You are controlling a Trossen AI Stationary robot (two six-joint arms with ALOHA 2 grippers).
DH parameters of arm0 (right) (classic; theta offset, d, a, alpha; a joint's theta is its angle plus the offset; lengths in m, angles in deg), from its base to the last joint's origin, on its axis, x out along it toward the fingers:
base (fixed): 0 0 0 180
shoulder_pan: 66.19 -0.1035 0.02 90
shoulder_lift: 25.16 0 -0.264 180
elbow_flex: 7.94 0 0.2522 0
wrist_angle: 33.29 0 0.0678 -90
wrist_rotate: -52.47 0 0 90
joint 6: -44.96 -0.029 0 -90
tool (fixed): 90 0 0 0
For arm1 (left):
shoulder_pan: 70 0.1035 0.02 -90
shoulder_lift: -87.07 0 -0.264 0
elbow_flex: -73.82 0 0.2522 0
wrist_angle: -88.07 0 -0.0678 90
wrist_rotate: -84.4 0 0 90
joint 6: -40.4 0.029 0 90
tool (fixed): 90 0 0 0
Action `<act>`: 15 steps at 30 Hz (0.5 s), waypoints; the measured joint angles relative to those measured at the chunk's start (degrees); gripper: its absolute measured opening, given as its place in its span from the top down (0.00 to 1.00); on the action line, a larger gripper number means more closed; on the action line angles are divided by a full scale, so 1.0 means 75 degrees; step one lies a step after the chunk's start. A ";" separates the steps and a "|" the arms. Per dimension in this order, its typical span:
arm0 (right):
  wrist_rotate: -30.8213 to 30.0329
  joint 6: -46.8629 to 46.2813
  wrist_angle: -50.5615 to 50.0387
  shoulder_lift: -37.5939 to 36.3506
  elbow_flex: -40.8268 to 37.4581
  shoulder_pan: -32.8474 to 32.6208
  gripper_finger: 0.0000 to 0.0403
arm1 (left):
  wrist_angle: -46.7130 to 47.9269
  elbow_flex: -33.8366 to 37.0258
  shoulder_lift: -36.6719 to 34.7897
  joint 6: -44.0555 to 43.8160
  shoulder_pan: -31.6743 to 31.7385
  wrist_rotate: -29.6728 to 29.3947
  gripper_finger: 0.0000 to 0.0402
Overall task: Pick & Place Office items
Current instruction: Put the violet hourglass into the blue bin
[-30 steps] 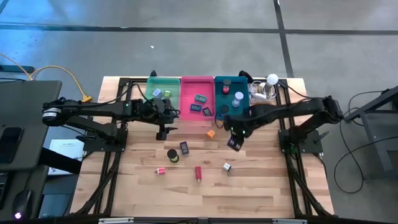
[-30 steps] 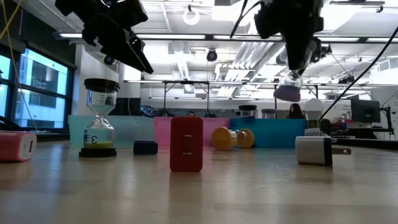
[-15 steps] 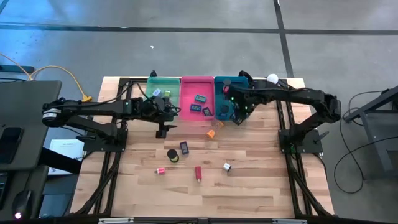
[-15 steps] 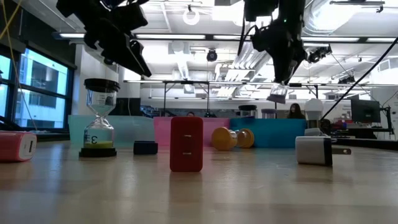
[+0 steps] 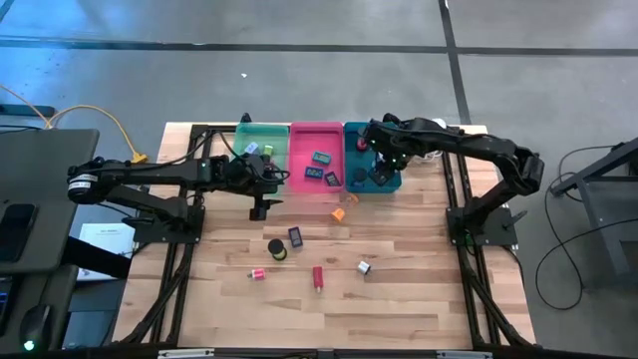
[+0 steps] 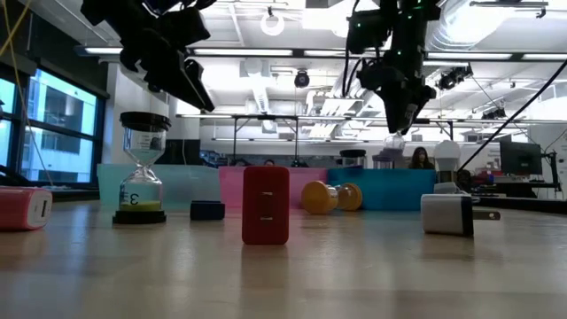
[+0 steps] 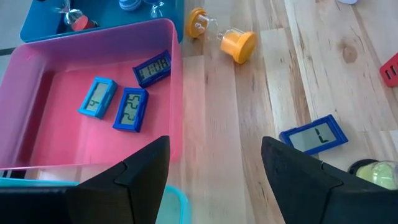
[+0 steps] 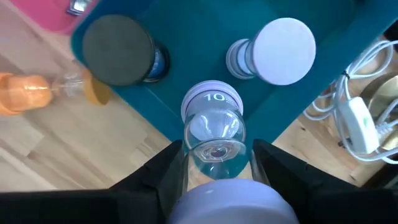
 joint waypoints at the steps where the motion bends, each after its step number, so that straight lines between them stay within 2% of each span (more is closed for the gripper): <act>1: 0.0006 -0.0049 0.0005 0.0059 0.0000 0.0006 0.58 | 0.0003 0.0000 0.0000 -0.0002 0.0000 0.0000 0.39; 15: 0.0059 -0.0809 0.0118 0.0996 -0.0003 0.0003 0.57 | 0.0146 0.0000 0.0000 -0.0064 0.0000 0.0006 0.39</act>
